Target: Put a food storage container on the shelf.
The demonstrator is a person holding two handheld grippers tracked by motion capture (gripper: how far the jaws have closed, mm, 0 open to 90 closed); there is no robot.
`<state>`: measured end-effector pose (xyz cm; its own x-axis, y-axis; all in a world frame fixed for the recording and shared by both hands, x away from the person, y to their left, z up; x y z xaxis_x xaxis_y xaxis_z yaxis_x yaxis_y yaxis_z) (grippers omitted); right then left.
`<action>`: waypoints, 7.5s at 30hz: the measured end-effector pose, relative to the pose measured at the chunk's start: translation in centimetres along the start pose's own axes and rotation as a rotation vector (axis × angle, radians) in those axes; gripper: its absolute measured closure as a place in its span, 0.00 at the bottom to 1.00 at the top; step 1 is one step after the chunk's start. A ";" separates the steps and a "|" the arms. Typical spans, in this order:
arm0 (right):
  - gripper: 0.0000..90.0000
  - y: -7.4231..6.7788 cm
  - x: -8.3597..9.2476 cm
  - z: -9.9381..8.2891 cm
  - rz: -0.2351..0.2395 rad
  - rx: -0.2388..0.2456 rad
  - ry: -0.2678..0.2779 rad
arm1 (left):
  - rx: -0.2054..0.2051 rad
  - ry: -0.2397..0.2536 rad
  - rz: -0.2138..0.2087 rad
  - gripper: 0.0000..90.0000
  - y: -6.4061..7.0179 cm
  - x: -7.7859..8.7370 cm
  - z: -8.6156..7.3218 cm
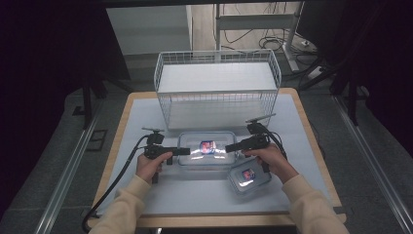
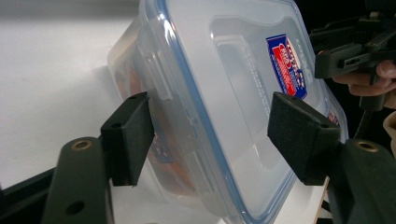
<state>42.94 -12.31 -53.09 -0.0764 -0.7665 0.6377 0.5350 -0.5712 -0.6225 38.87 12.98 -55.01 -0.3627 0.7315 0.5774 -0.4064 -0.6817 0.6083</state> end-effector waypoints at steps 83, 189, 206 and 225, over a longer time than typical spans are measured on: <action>0.56 -5.7 9.3 4.4 0.001 0.251 0.323 | -0.252 0.230 0.004 0.56 7.9 6.6 7.3; 0.42 -1.0 14.8 9.2 -0.047 0.163 0.455 | -0.276 0.204 0.097 1.00 7.0 2.5 19.3; 0.41 -1.4 14.8 6.1 -0.035 0.176 0.435 | -0.316 0.199 0.041 0.99 8.7 4.3 14.9; 0.40 1.6 12.8 -1.1 -0.034 0.151 0.400 | -0.263 0.190 -0.004 0.79 5.8 4.0 4.8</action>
<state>41.89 -23.39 -46.42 -0.4004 -0.8184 0.4122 0.6417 -0.5715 -0.5115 39.11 11.86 -46.53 -0.5008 0.7407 0.4478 -0.6019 -0.6698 0.4348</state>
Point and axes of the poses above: each handheld gripper's, and its own axes: x roughly backward along the jaws, z roughly out of its top, y roughly to its right, the point moved 7 cm from there along -x, roughly forward along the jaws, and after that the axes turned 4 degrees about z, right-handed, at the moved point
